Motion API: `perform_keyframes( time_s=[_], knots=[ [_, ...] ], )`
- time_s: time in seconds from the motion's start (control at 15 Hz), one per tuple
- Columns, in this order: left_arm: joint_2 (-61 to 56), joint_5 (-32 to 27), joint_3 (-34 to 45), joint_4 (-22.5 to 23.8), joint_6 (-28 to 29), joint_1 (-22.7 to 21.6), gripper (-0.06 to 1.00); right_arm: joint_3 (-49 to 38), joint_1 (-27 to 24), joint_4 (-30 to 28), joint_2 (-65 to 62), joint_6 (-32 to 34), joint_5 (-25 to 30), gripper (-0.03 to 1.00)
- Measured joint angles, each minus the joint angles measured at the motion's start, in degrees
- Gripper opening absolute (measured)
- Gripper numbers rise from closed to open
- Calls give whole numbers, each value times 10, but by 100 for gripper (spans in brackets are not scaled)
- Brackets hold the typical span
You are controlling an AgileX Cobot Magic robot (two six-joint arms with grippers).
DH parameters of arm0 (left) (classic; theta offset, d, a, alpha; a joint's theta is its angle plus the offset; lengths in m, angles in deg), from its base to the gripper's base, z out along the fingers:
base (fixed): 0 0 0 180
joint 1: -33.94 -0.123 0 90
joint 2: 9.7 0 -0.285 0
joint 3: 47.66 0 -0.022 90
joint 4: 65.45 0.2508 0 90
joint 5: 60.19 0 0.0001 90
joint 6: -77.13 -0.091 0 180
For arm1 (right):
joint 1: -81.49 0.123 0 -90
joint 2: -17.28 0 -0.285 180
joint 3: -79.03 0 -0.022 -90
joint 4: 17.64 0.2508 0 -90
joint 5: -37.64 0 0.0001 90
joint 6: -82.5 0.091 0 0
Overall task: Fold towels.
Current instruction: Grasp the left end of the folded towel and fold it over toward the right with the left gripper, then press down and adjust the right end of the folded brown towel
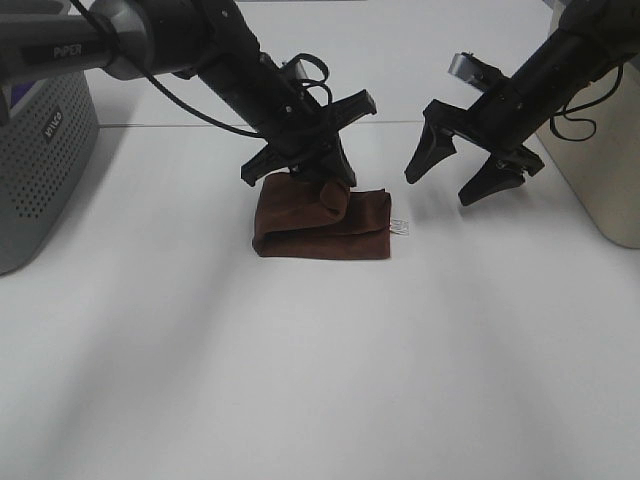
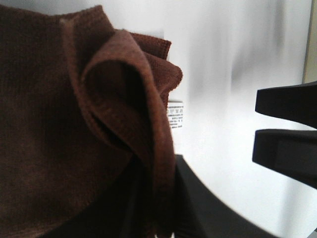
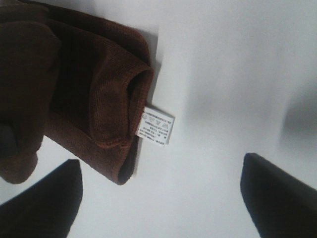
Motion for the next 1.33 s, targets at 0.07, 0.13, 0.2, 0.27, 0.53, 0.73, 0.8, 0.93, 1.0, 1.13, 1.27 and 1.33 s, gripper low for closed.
perform_keyframes(
  time_s=[0.07, 0.13, 0.2, 0.27, 0.53, 0.73, 0.8, 0.93, 1.0, 1.13, 1.27, 1.33],
  knots=[
    [11, -6, -12, -10, 5, 2, 48, 0, 0, 0, 0, 0, -1, 82],
    [11, -5, -13, -25, 5, 2, 60, 0, 0, 0, 0, 0, -1, 82],
    [11, -1, -13, -51, 2, 2, 66, 0, 0, 0, 0, 0, -1, 82],
    [11, 5, -13, -71, -7, 2, 68, 0, 0, 2, 0, 0, -1, 82],
    [-11, 13, -32, -58, -78, -37, 69, 0, 0, 77, 0, -22, 14, 81],
    [-26, -26, -61, -18, -96, -112, 69, 0, 1, 187, 0, -61, 33, 81],
    [-30, -41, -62, -10, -97, -134, 69, 0, 7, 233, 0, -78, 33, 81],
    [-32, -64, -64, -9, -98, -169, 69, 0, 37, 298, 3, -135, 18, 81],
    [-32, -73, -64, -8, -98, -180, 69, 0, 56, 316, 10, -150, 8, 81],
    [-32, -91, -64, -7, -98, -187, 69, 0, 81, 335, 38, -159, -5, 81],
    [-33, -101, -64, -9, -98, -187, 69, 0, 77, 335, 68, -161, -11, 80],
    [-33, -107, -64, -9, -98, -187, 69, 0, 68, 330, 76, -160, -13, 79]
  ],
)
